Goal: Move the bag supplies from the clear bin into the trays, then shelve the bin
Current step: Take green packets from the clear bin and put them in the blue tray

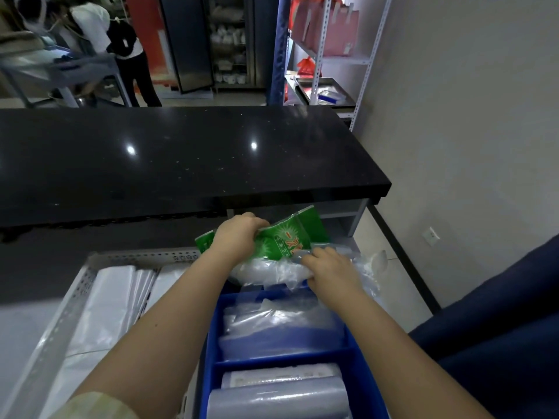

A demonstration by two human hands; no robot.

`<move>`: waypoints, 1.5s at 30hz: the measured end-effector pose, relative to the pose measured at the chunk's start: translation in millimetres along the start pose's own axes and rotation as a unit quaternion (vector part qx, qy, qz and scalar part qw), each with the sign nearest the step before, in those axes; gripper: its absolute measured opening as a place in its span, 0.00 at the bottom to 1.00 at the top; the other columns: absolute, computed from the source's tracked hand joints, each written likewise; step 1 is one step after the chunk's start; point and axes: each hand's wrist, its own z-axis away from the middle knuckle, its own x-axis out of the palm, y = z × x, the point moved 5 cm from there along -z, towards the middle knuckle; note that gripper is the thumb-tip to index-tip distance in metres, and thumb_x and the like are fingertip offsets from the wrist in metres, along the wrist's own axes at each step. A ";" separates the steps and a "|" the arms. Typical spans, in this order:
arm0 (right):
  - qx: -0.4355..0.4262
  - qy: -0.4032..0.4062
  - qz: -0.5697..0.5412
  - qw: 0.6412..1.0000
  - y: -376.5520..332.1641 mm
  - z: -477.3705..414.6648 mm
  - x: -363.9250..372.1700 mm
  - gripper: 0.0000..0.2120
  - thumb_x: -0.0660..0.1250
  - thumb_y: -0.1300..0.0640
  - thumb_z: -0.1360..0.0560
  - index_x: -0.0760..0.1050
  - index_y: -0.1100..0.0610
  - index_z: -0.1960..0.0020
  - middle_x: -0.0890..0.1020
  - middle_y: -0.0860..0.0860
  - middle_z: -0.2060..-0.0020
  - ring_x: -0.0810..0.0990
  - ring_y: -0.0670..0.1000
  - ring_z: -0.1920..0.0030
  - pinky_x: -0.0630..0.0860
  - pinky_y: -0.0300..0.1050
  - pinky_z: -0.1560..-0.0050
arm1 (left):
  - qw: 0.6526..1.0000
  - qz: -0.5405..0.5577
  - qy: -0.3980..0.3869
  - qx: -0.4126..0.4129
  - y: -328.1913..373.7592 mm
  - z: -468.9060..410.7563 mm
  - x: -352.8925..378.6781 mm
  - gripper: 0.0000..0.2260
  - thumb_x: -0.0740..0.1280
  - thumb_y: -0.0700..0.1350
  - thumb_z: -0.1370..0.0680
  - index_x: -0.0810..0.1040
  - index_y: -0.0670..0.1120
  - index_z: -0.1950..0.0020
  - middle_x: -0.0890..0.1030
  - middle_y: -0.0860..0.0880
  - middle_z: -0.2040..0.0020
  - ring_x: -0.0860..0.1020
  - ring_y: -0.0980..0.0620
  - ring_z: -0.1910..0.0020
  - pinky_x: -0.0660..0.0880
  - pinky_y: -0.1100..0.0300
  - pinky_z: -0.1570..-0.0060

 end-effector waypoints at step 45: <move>-0.060 -0.041 -0.101 0.992 1.0 -27.0 44.1 0.09 0.65 0.54 0.24 0.80 0.51 0.45 0.82 0.51 0.49 0.77 0.56 0.48 0.75 0.52 0.50 | 0.996 -0.052 -0.068 0.007 6.8 82.4 67.1 0.20 0.54 0.62 0.22 0.75 0.56 0.36 0.75 0.51 0.39 0.70 0.47 0.38 0.65 0.48 0.38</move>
